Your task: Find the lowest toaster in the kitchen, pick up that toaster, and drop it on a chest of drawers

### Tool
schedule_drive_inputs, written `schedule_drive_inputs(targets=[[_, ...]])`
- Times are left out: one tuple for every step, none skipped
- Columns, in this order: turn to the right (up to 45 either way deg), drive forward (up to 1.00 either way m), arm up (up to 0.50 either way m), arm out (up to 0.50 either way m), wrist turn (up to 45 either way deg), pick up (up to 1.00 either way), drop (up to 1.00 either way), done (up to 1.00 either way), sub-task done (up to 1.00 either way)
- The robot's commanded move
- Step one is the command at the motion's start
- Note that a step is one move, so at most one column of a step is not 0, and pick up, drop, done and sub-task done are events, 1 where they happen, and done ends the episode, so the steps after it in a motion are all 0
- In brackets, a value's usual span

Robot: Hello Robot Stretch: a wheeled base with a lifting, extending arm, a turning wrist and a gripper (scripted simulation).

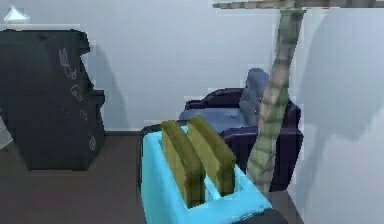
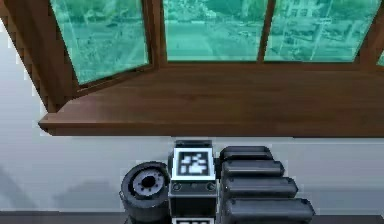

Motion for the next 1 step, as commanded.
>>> schedule_drive_inputs(targets=[[-45.0, 0.0, 0.0, 0.0, 0.0, 0.0, 0.0, 0.0, 0.0]])
